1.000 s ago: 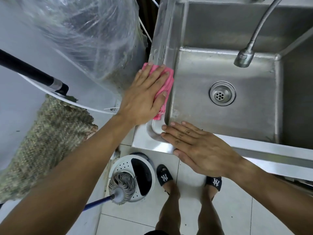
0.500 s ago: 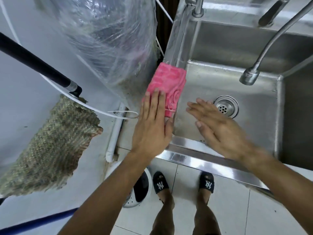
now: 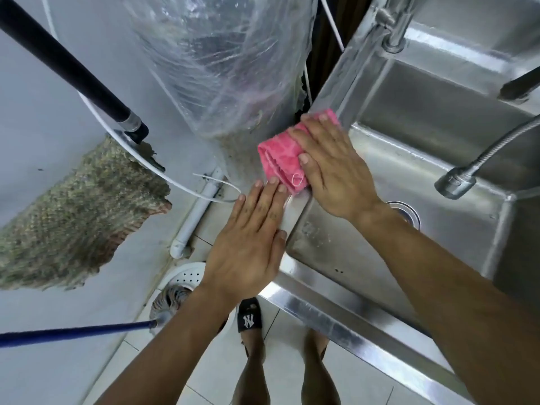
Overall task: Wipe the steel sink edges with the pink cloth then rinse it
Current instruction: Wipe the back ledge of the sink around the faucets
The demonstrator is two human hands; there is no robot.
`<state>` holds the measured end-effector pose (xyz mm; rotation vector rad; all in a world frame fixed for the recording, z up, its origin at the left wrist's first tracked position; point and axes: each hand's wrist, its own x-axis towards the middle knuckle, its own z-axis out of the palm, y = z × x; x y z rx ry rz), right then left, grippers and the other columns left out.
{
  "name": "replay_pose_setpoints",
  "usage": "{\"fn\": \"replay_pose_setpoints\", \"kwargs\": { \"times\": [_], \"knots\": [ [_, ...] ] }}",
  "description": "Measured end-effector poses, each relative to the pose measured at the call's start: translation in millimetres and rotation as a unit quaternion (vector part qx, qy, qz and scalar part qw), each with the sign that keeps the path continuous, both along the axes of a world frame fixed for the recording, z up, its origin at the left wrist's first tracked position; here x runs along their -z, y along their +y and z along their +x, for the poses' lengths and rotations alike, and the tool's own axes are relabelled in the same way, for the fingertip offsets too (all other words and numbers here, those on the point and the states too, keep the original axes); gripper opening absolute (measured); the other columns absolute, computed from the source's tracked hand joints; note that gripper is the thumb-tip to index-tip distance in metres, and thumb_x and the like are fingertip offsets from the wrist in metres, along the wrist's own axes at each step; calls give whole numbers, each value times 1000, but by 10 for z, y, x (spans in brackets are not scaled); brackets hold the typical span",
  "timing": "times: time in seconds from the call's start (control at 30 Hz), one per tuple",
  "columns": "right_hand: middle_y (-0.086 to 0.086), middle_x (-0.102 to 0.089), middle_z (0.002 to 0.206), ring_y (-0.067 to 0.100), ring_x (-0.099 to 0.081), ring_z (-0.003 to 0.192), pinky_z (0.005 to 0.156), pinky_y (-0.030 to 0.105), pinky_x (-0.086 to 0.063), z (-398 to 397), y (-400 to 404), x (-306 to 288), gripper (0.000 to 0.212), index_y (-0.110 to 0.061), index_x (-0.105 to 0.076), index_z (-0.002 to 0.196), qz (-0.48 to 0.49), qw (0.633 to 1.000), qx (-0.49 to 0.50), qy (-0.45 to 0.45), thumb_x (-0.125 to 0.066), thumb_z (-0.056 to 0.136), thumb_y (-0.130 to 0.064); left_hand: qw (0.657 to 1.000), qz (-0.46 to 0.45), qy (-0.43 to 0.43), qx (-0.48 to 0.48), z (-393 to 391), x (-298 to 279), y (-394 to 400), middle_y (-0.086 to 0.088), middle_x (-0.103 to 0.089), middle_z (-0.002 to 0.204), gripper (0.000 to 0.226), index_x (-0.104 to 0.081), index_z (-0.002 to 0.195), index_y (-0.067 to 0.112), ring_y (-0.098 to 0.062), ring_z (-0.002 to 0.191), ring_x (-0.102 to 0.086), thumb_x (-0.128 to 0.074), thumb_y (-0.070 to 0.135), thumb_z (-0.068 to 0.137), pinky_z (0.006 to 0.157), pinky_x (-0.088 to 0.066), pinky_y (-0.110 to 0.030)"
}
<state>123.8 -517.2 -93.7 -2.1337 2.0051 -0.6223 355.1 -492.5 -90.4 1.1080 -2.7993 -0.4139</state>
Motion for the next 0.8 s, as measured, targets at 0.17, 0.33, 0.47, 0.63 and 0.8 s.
{"fn": "replay_pose_setpoints", "kwargs": {
  "times": [0.17, 0.33, 0.47, 0.63, 0.8],
  "knots": [
    [17, -32, 165, 36, -19, 157, 129, 52, -13, 140, -25, -89, 56, -9, -35, 159, 13, 992, 128, 6, -25, 111, -37, 1000, -5, -13, -10, -13, -50, 35, -7, -11, 172, 64, -15, 164, 10, -24, 160, -3, -38, 29, 107, 128, -16, -51],
    [4, -19, 172, 23, -9, 160, 131, 44, -6, -489, -305, -157, 57, -17, -24, 164, 28, 968, -225, 104, -28, 112, -42, 999, -5, -42, 4, -169, -91, -118, -11, -12, 171, 66, -13, 164, 9, -26, 160, -3, -28, 38, 106, 129, -7, -45],
    [1, -19, 172, 20, -11, 160, 131, 41, -6, -638, -466, -48, 56, -21, -22, 163, 18, 960, -261, 99, -26, 112, -42, 997, -32, -65, -6, -336, -48, -210, -12, -13, 171, 66, -14, 163, 8, -29, 159, -5, -23, 43, 108, 129, -14, -50],
    [-1, -32, 168, 19, -21, 158, 130, 42, -12, -604, -469, -6, 50, -20, -36, 159, -18, 997, -72, 0, -32, 112, -35, 997, -47, -55, -3, -348, -45, -190, -11, -14, 171, 66, -20, 162, 6, -30, 159, -8, -25, 42, 107, 128, -16, -52],
    [0, -12, 173, 19, -3, 160, 131, 37, 2, -269, -512, -118, 55, -19, -17, 165, 31, 990, 117, -71, -25, 113, -36, 997, -45, -56, -6, -459, -69, -288, -9, -16, 171, 63, -22, 162, 8, -27, 159, -8, -22, 41, 108, 128, -11, -47]
  ]
}}
